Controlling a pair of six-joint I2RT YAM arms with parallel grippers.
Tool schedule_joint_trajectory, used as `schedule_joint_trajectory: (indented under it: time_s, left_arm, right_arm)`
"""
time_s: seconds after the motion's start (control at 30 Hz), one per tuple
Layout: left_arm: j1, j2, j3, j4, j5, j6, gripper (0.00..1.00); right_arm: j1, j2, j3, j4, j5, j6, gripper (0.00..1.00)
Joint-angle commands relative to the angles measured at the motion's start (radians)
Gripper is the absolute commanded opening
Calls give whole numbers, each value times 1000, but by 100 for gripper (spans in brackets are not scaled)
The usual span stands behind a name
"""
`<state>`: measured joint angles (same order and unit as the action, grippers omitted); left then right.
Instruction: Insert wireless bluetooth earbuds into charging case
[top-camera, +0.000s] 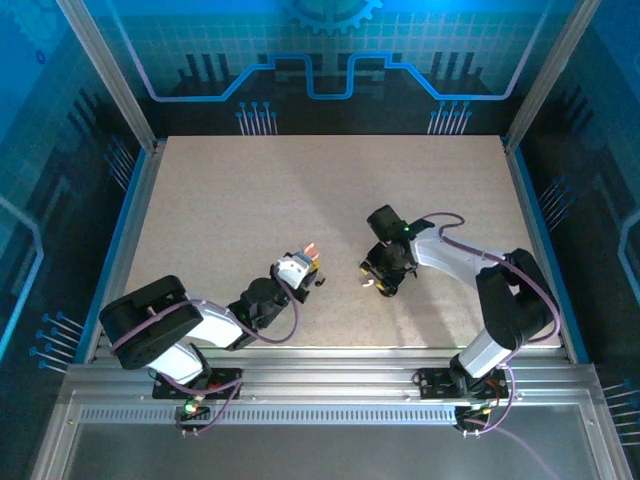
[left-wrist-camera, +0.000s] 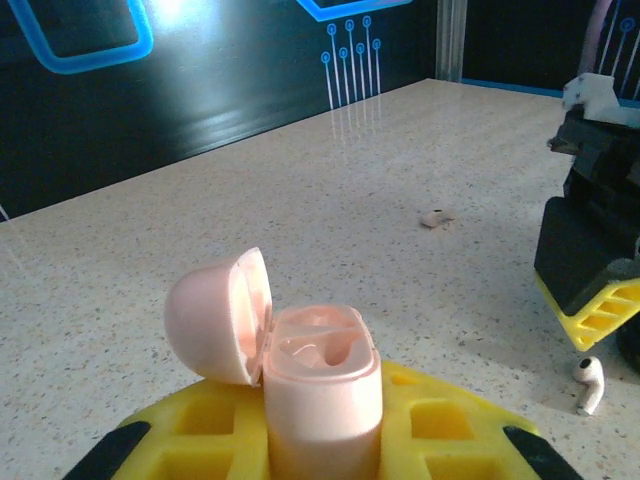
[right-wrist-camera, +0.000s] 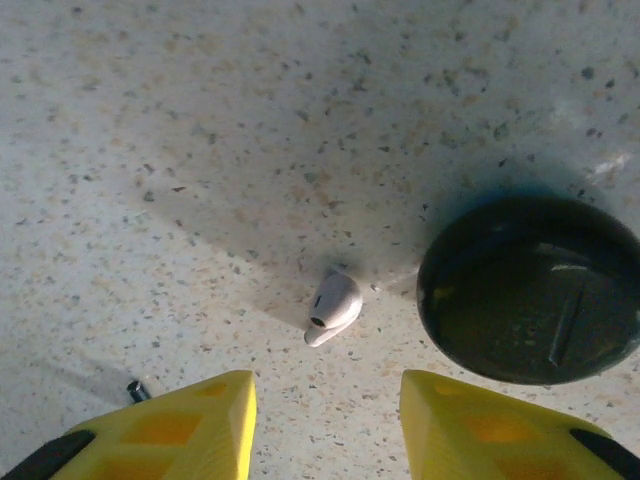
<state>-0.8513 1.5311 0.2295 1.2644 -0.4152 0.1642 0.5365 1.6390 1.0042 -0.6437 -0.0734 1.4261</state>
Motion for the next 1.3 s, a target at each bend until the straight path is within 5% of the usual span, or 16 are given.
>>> schedule_joint_trajectory:
  time_s: [0.0, 1.27]
  left_arm:
    - [-5, 28, 11, 60, -49, 21, 20]
    - [18, 134, 24, 136, -36, 6, 21]
  right_arm:
    - [9, 31, 38, -50, -9, 73, 42]
    - [-17, 178, 84, -62, -25, 38, 35]
